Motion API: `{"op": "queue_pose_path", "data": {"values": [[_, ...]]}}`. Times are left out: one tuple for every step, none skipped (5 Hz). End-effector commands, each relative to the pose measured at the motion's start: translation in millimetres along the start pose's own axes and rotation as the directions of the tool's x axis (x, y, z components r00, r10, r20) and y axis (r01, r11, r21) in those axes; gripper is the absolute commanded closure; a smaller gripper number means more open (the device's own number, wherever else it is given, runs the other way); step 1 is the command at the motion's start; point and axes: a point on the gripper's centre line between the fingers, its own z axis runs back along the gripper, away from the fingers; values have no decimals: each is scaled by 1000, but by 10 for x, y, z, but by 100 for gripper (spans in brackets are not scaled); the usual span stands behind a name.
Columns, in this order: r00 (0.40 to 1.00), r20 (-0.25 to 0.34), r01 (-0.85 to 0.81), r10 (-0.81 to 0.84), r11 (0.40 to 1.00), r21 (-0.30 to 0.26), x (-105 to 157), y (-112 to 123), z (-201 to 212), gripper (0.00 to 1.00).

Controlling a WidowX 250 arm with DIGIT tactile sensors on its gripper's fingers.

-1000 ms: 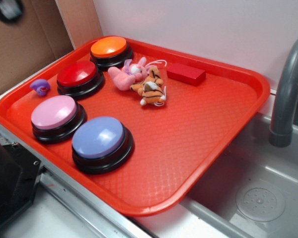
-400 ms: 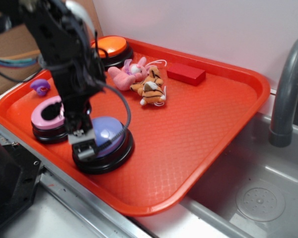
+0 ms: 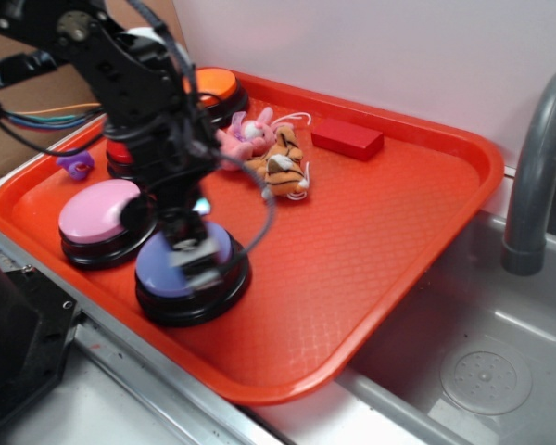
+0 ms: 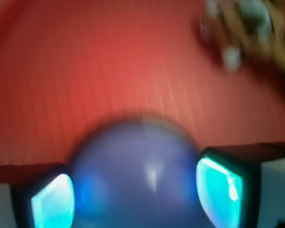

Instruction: Push the purple button.

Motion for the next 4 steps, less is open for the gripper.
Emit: {"op": "queue_pose_path", "data": {"values": [[996,-92,-7,10,1000,26,91,40,641,0],[994,-89,-66,68,998,23,24,100,976,0],[992,-85,-97,98,995,17,-45,115,1138,0],[989,-104,-100,102,995,28,-41,116,1169,0]]}}
